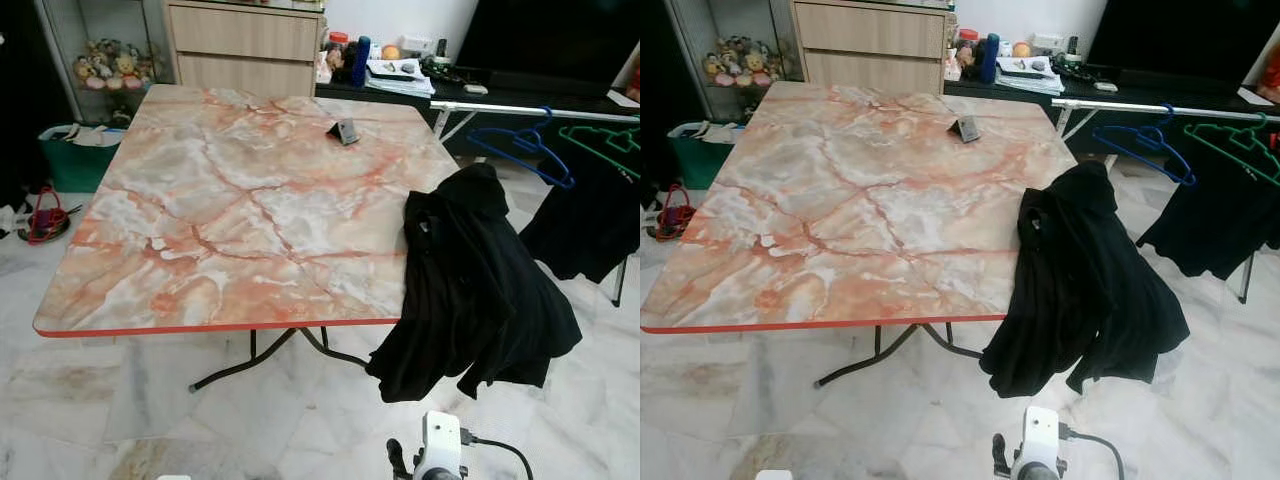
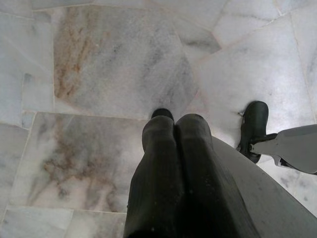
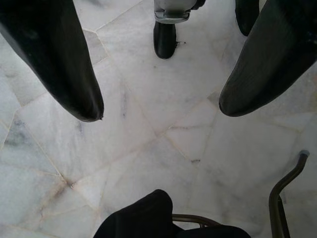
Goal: Hang hanger
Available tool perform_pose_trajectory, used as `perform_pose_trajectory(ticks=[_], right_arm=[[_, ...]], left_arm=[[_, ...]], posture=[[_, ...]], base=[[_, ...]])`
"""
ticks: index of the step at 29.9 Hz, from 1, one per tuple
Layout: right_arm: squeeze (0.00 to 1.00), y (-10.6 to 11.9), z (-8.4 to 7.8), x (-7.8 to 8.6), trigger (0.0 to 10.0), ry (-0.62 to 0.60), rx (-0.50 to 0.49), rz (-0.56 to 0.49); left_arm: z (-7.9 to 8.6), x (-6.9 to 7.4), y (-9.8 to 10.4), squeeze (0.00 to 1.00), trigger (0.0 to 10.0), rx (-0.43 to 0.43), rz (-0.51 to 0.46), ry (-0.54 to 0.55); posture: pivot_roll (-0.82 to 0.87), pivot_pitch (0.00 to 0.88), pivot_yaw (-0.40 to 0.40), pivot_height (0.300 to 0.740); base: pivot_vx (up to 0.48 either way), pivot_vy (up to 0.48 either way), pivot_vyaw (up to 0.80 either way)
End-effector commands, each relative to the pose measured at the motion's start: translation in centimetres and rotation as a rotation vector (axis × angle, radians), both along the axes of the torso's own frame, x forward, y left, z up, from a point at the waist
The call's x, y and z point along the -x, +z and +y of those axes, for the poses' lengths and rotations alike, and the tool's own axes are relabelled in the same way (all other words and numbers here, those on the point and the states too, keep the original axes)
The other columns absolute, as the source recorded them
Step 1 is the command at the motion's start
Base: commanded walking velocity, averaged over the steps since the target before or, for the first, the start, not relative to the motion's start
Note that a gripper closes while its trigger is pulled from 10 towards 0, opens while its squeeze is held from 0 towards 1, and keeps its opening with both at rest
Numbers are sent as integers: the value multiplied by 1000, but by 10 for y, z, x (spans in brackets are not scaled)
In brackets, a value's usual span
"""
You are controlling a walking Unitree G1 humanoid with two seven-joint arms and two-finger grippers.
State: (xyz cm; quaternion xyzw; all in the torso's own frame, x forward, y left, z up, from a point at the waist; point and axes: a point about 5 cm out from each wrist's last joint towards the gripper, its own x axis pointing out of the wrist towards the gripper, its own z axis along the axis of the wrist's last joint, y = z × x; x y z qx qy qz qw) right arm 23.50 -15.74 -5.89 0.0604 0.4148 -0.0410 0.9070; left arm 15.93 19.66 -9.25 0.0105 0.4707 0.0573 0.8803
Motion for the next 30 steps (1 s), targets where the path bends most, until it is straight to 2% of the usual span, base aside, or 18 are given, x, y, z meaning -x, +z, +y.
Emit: perform_pose_trajectory(ticks=[1, 30], right_arm=[[0, -17, -8, 30, 10000, -51, -97, 77], [0, -17, -7, 30, 10000, -49, -109, 81]], left_arm=[[61, -9, 17, 0, 10000, -116, 39, -99], [62, -9, 18, 0, 10000, -117, 39, -97]], posture=[[86, 0, 34, 740], [88, 0, 34, 740]], base=[[0, 0, 0], [0, 0, 0]])
